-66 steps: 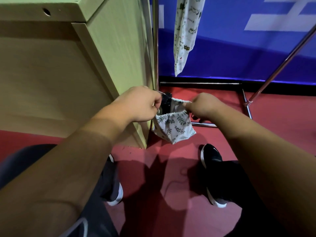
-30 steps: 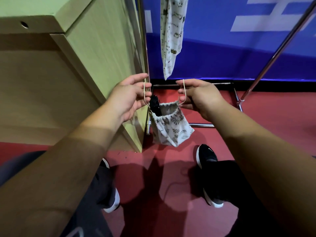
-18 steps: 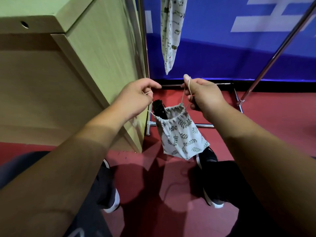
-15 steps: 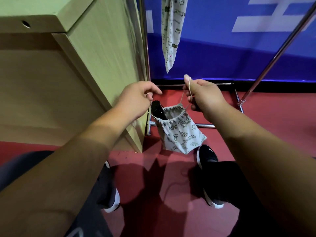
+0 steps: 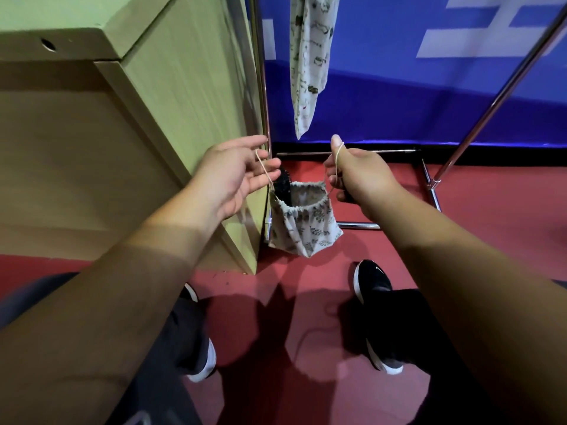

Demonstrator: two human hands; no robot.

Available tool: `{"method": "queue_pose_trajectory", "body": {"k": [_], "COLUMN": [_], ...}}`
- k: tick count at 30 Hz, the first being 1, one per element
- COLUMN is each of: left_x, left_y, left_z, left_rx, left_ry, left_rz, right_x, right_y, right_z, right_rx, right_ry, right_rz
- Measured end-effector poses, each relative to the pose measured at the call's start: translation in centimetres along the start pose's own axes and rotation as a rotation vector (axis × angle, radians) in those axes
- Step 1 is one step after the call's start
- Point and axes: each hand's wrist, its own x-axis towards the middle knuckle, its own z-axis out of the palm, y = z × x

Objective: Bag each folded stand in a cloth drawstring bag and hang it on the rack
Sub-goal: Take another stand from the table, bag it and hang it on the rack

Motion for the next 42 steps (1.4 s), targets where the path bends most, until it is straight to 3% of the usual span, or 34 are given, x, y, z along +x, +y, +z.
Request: {"method": "queue_pose_trajectory", "body": {"k": [7,9,12,14,19,23,30,33,35,39,42], "left_x": [0.0,0.1,0.7,0.4,0.0,0.2,0.0,0.0,-0.2,-0.9,-0.7], "left_y": [-2.1,-2.5,-3.0,-2.8,-1.9,-1.4,-1.8,-1.7,-1.8,-0.9,-0.4], "left_z": [0.2,0.3,0.1,0.4,0.6,0.0,0.1,0.2,0.3,1.1,1.5], "left_rx": [0.097,0.238,0.672,0.811,0.335,0.257,0.176,0.409,0.456,0.042,-0.070], "left_ry": [0.017,0.045,0.131,0.157,0.023,-0.103,-0.033,0.015,-0.014,-0.095,-0.045], "left_rz": [0.032,0.116,0.288,0.306,0.041,-0.015,0.056,0.196,0.245,0.132,0.109], "right_x": [0.1,0.0,-0.1,-0.3,-1.0,-1.0,-0.6,-0.4,-0.1,-0.3,-0.3], "right_y": [0.0,0.0,-0.2,-0.4,-0.5,-0.5,-0.6,-0.3,-0.4,-1.7,-2.1], "right_z": [0.4,0.6,0.4,0.3,0.2,0.3,0.0,-0.4,-0.5,-0.4,-0.4], "right_rx": [0.050,0.060,0.044,0.018,0.006,0.027,0.006,-0.049,0.081,0.481,0.690], "right_ry": [-0.018,-0.027,-0.014,-0.013,-0.028,-0.036,0.015,0.083,0.095,-0.025,-0.039], "right_rz": [-0.013,-0.018,-0.020,-0.026,-0.034,-0.030,-0.090,-0.176,-0.158,-0.074,-0.043]}}
